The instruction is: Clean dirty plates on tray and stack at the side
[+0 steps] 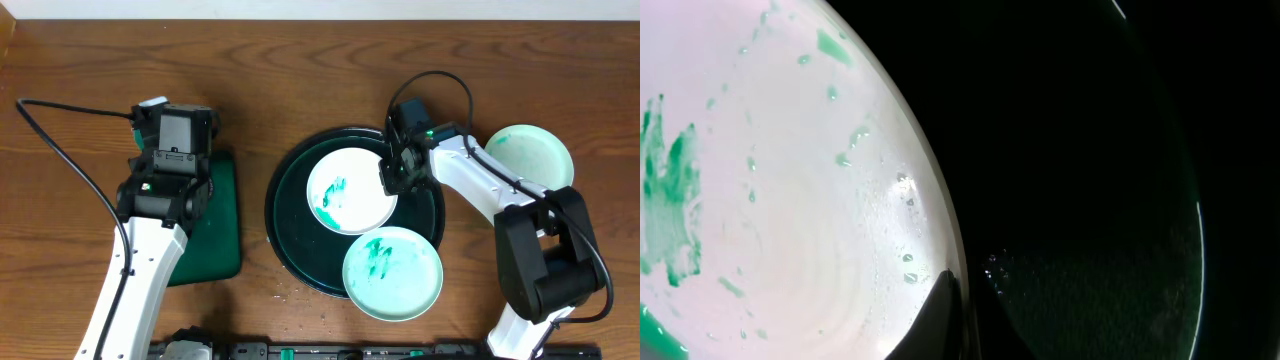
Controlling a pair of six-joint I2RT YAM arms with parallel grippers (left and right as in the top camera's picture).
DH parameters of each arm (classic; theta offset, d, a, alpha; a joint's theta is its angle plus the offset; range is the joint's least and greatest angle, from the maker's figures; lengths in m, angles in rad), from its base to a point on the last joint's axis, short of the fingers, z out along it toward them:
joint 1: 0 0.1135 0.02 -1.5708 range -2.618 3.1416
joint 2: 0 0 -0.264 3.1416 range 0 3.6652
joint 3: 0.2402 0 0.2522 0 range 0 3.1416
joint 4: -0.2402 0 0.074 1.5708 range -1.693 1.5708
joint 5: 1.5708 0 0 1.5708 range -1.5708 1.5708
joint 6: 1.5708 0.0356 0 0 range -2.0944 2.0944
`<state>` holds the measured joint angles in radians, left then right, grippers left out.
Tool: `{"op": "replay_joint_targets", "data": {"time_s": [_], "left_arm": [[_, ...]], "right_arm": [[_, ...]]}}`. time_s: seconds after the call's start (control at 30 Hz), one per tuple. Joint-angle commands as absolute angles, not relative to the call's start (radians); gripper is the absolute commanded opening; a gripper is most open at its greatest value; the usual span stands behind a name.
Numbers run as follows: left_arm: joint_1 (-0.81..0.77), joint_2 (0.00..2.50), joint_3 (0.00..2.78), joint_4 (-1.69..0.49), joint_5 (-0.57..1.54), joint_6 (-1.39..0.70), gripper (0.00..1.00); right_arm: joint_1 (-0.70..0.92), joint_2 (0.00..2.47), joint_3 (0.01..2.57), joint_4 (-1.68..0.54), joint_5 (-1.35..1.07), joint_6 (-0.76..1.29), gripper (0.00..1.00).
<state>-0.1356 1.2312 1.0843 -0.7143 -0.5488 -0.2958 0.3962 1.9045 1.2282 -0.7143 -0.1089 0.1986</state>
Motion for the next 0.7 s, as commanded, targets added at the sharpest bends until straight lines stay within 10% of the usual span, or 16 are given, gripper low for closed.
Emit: {"op": "replay_joint_targets", "data": {"time_s": [0.0, 0.67], "left_arm": [[-0.137, 1.221, 1.081, -0.713, -0.558, -0.312, 0.07], [-0.047, 1.477, 1.081, -0.863, -0.044, -0.453, 0.07]], "right_arm": [[0.400, 1.916, 1.217, -0.714, -0.087, 0.205, 0.01], [0.400, 1.916, 1.217, -0.738, -0.086, 0.212, 0.01]]}}
